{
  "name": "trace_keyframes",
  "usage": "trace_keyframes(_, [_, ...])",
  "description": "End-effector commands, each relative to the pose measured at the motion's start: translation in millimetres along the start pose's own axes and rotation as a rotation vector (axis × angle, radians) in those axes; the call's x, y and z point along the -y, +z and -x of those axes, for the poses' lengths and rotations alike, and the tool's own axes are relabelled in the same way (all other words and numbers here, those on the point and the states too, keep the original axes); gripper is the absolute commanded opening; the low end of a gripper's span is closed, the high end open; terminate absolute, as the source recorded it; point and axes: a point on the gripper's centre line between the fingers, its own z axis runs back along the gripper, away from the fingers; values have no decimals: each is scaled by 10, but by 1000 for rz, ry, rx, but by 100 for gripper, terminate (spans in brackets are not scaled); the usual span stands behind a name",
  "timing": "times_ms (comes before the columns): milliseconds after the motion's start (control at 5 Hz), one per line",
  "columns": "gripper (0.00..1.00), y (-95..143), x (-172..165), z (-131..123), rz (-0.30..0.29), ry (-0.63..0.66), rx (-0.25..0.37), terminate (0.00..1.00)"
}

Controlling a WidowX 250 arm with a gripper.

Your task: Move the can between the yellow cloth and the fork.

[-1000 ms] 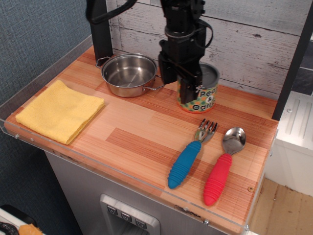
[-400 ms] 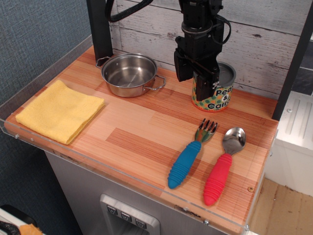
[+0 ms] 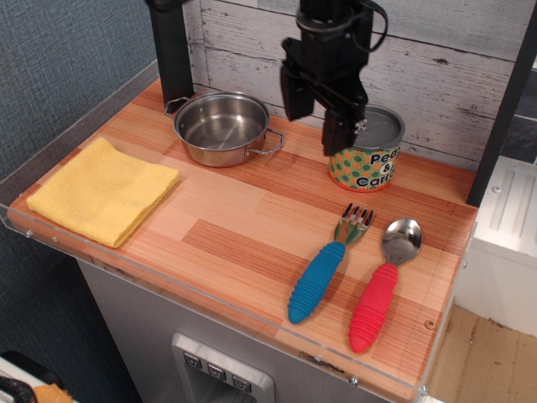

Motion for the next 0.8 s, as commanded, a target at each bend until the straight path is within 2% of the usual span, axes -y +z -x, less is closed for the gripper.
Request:
trace_keyframes(0, [100, 485, -238, 344, -25, 190, 12, 0])
trace_keyframes(200, [100, 540, -389, 630, -44, 341, 17, 0])
trace_keyframes(400, [100, 542, -597, 865, -57, 486, 54, 0])
trace_keyframes(600, [100, 508, -798, 1033, -73, 562, 44, 0])
